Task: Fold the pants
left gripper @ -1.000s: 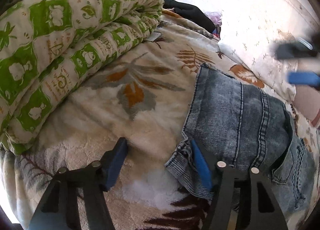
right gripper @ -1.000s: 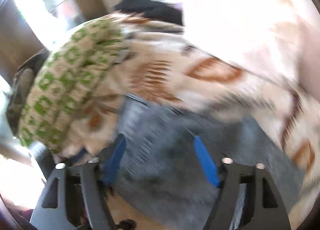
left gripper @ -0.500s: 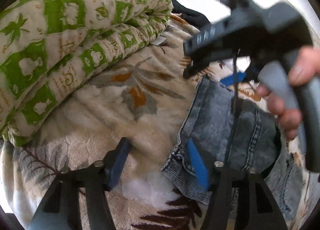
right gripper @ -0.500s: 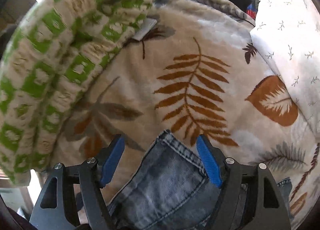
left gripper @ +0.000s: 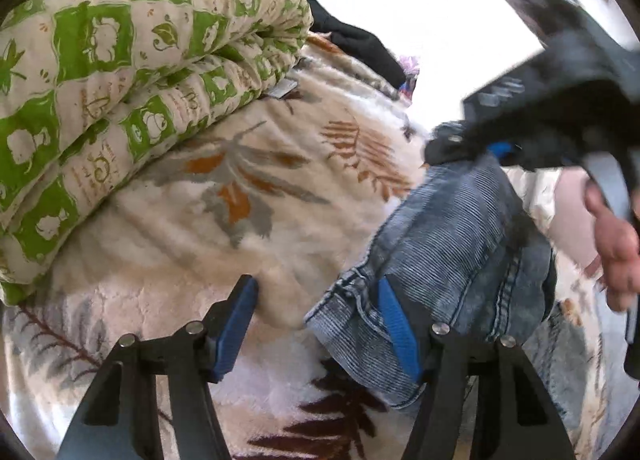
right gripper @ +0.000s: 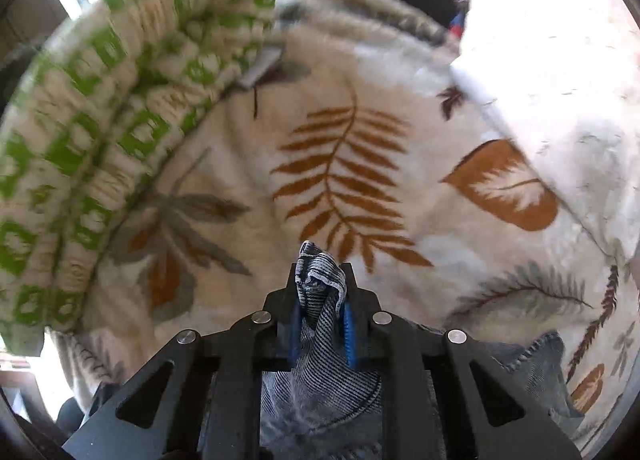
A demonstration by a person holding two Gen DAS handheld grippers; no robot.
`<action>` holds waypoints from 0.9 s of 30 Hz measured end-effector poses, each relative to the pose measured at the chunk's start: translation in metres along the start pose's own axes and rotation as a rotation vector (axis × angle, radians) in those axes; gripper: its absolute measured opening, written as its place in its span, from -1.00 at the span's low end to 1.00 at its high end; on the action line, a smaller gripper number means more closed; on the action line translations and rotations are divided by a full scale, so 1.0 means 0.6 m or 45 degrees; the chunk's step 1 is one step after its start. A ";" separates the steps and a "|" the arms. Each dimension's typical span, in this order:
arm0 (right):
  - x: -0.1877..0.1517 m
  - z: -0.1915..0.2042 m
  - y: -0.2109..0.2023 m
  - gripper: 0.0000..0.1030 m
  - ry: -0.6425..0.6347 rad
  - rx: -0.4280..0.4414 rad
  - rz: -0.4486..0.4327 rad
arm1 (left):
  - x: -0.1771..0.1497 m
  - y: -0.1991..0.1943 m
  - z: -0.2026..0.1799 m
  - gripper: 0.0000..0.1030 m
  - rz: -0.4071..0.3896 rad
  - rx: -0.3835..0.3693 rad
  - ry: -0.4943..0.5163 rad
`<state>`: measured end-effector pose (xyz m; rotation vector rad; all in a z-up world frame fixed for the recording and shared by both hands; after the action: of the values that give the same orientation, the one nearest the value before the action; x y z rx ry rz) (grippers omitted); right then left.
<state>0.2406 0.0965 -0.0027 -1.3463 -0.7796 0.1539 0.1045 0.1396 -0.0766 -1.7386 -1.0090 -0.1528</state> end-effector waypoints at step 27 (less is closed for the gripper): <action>-0.308 -0.282 -0.262 -0.72 0.465 0.061 -0.562 | -0.182 -0.153 -0.372 -0.73 0.057 -0.905 0.648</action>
<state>0.1505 -0.1779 0.0609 -1.0853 -0.7356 -0.4096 0.0522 -0.0997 0.0246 -2.1828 -0.5576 -0.9691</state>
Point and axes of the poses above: each gripper's, at about its wrist camera, not at the fingertips, and y roughly the way its jaws point, z to its left, x to its top, the point moved 7 cm from there along y, roughly the way its jaws point, and after that the axes turned 11 degrees about -y, right-handed, at the moved point
